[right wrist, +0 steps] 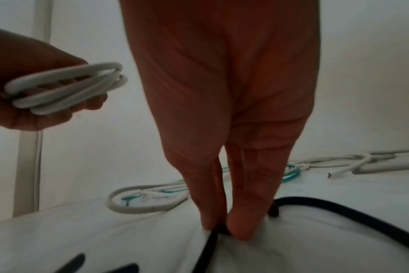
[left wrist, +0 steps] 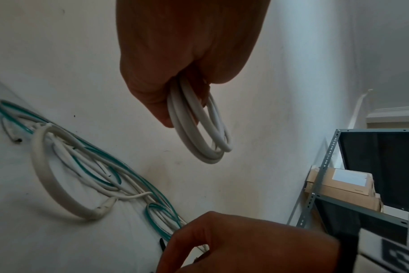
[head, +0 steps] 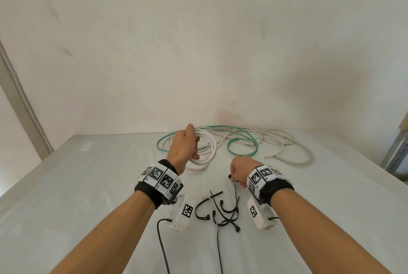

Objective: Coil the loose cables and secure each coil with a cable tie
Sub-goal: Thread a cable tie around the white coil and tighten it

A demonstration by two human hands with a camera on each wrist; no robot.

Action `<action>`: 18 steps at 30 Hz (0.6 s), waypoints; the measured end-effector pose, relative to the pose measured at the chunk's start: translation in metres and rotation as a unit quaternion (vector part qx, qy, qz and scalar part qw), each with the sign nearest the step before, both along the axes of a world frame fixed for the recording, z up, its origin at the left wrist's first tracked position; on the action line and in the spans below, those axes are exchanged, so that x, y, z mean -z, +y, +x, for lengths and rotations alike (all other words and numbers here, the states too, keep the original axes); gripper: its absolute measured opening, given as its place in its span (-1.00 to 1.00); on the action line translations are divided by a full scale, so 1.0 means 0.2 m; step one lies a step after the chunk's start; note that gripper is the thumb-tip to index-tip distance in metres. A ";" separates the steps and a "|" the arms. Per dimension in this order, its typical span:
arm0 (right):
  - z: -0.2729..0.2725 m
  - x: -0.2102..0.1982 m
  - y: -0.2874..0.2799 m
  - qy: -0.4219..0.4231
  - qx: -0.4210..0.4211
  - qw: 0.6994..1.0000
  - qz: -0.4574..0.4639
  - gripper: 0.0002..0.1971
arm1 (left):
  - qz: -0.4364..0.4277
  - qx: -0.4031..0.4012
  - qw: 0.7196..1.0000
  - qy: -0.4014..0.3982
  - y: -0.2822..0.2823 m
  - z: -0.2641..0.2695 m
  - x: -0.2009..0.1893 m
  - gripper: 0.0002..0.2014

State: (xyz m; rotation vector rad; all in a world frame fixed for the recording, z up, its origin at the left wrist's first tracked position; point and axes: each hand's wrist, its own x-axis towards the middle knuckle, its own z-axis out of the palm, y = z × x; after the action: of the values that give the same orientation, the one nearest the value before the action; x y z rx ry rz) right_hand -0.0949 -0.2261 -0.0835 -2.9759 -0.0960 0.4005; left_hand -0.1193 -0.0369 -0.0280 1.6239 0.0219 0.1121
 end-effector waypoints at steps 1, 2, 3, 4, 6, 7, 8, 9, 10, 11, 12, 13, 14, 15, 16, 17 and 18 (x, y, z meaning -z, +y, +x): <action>0.01 0.03 0.00 -0.001 0.002 1.000 0.006 -0.72 | -0.003 -0.001 1.000 -0.002 0.00 0.00 0.01 -0.62; 0.02 0.06 0.00 -0.006 0.004 1.000 0.012 -0.74 | -0.006 -0.001 1.000 -0.005 0.00 0.01 0.01 -0.61; 0.03 0.07 0.00 -0.013 0.004 1.000 0.014 -0.76 | -0.008 -0.002 1.000 -0.007 0.01 0.01 0.02 -0.60; 0.04 0.09 0.00 -0.021 0.002 1.000 0.011 -0.76 | -0.011 -0.003 1.000 -0.009 0.01 0.01 0.02 -0.58; 0.05 0.09 -0.01 -0.030 -0.001 1.000 0.009 -0.76 | -0.016 -0.004 1.000 -0.011 0.02 0.02 0.03 -0.55; 0.06 0.08 -0.02 -0.036 0.003 0.999 0.018 -0.77 | -0.016 -0.004 1.000 -0.011 0.02 0.03 0.03 -0.54; 0.07 0.07 -0.02 -0.046 0.013 0.998 0.042 -0.77 | -0.016 -0.006 1.000 -0.011 0.03 0.03 0.04 -0.54; 0.07 0.05 -0.03 -0.062 0.025 0.994 0.083 -0.76 | -0.014 -0.007 1.000 -0.013 0.03 0.03 0.04 -0.54; 0.08 0.03 -0.03 -0.087 0.036 0.985 0.142 -0.74 | -0.010 -0.010 1.000 -0.015 0.03 0.04 0.04 -0.53; 0.07 0.00 -0.03 -0.121 0.045 0.968 0.213 -0.73 | -0.005 -0.013 1.000 -0.017 0.04 0.04 0.05 -0.52; 0.07 -0.03 -0.02 -0.159 0.056 0.943 0.287 -0.73 | 0.003 -0.016 1.000 -0.019 0.04 0.05 0.06 -0.51; 0.06 -0.08 -0.01 -0.191 0.070 0.908 0.367 -0.75 | 0.013 -0.020 0.999 -0.022 0.05 0.05 0.06 -0.49; 0.04 -0.13 0.01 -0.210 0.083 0.863 0.453 -0.78 | 0.023 -0.028 0.999 -0.025 0.05 0.06 0.07 -0.47; 0.01 -0.18 0.03 -0.213 0.091 0.808 0.542 -0.80 | 0.030 -0.037 0.998 -0.027 0.05 0.07 0.07 -0.45; -0.02 -0.24 0.06 -0.202 0.093 0.748 0.625 -0.81 | 0.035 -0.048 0.998 -0.030 0.05 0.08 0.07 -0.43; -0.05 -0.30 0.08 -0.181 0.092 0.688 0.697 -0.83 | 0.039 -0.061 0.997 -0.033 0.05 0.09 0.07 -0.41; -0.08 -0.35 0.10 -0.154 0.093 0.635 0.751 -0.84 | 0.043 -0.074 0.996 -0.036 0.05 0.10 0.07 -0.40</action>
State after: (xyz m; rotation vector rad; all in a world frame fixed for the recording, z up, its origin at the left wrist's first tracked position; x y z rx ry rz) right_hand -0.1109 -0.2069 -0.0136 -1.2898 -0.0837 -0.2101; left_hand -0.0997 -0.0270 -0.0417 1.7017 0.0837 0.2884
